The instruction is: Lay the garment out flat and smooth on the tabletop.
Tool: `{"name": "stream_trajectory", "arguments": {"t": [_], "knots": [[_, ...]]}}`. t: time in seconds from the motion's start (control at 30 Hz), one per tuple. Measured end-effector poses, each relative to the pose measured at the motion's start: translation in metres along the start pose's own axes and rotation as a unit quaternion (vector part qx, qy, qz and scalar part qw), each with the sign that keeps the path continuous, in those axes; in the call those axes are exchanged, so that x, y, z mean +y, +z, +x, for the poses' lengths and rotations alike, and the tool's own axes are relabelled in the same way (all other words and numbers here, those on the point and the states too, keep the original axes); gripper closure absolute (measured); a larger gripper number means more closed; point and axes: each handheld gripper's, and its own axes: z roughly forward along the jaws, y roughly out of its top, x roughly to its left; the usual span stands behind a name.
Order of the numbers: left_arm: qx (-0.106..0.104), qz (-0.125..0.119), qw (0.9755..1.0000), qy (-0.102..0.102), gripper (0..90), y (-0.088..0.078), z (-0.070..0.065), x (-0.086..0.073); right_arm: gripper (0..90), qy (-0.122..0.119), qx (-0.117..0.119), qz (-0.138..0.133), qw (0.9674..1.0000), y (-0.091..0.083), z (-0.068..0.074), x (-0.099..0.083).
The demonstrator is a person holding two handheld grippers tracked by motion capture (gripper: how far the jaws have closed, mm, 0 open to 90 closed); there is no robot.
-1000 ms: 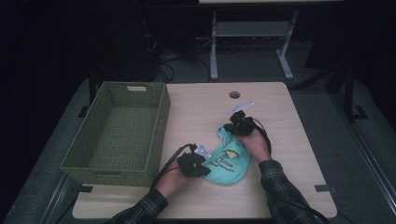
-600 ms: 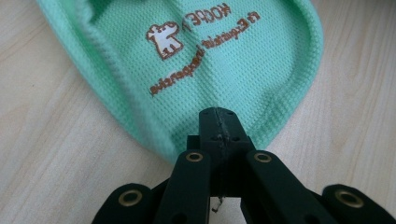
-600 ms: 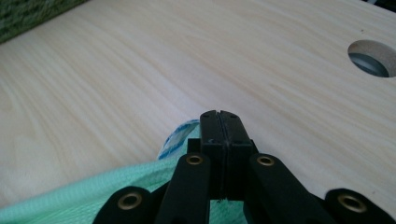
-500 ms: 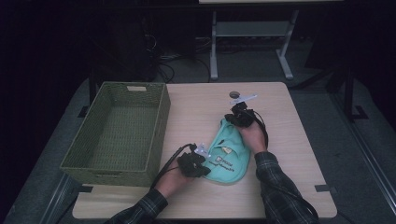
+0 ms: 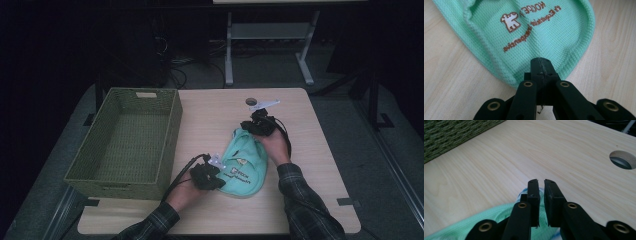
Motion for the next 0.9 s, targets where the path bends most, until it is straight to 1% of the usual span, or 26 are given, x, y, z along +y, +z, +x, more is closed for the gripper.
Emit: {"name": "stream_trajectory", "arguments": {"t": [0.03,0.07,0.13,0.17,0.2,0.27,0.3,0.37,0.4,0.5,0.53,0.6,0.63,0.73,0.8,0.87,0.9], "knots": [[-0.003,-0.006,1.0,-0.004,89.5,0.001,0.0,0.0,82.6,-0.003,0.001,0.001,1.0,-0.003,0.0,0.0],[-0.003,-0.007,1.0,-0.005,89.6,0.001,0.0,0.0,82.6,-0.001,0.002,0.002,1.0,-0.007,0.0,-0.001],[-0.003,-0.005,1.0,-0.004,89.6,0.001,0.0,0.0,84.8,-0.002,0.002,0.004,1.0,-0.014,0.0,-0.003],[-0.003,-0.005,1.0,-0.005,89.6,0.001,0.0,0.0,85.9,-0.007,0.003,0.002,1.0,-0.017,-0.001,-0.005],[-0.002,-0.005,1.0,-0.005,89.6,0.001,0.0,0.0,86.6,-0.002,0.005,0.004,1.0,-0.021,0.0,-0.006],[-0.001,-0.004,1.0,-0.002,89.6,0.0,0.0,0.0,88.7,-0.009,0.004,0.004,0.9999,-0.026,0.0,-0.01],[-0.003,-0.004,1.0,-0.007,89.6,0.0,0.0,0.0,89.3,-0.009,0.003,0.005,0.9999,-0.029,0.0,-0.012],[-0.004,-0.002,1.0,-0.004,89.6,0.0,0.001,0.0,89.4,-0.013,0.003,0.006,0.9999,-0.035,0.0,-0.017],[-0.007,0.0,1.0,-0.004,89.5,0.0,0.002,0.0,89.4,-0.012,0.002,0.006,0.9999,-0.038,-0.001,-0.019],[-0.022,-0.008,0.9995,-0.022,87.7,0.0,0.004,0.0,89.0,-0.013,-0.003,-0.003,0.9999,-0.047,-0.003,-0.026],[-0.023,-0.007,0.9995,-0.018,87.3,-0.002,0.006,0.0,89.0,-0.013,-0.004,-0.005,0.9999,-0.049,-0.005,-0.027],[-0.021,-0.02,0.9993,-0.023,86.4,-0.006,0.007,0.003,88.3,-0.008,-0.008,-0.006,0.9999,-0.053,-0.009,-0.032],[-0.019,-0.02,0.9994,-0.02,85.7,-0.009,0.009,0.005,87.8,-0.005,-0.011,-0.004,0.9999,-0.055,-0.011,-0.035],[-0.006,-0.038,0.9989,-0.026,83.9,-0.013,0.014,0.011,86.8,0.004,-0.018,0.001,0.9998,-0.057,-0.02,-0.043],[0.007,-0.046,0.9986,-0.027,83.6,-0.015,0.019,0.015,86.6,0.01,-0.021,0.005,0.9997,-0.056,-0.024,-0.048],[0.018,-0.054,0.9978,-0.033,83.6,-0.017,0.025,0.019,85.8,0.018,-0.023,0.012,0.9995,-0.055,-0.028,-0.053],[0.024,-0.057,0.9975,-0.034,83.6,-0.017,0.028,0.021,85.7,0.018,-0.024,0.013,0.9995,-0.054,-0.03,-0.056]]}}
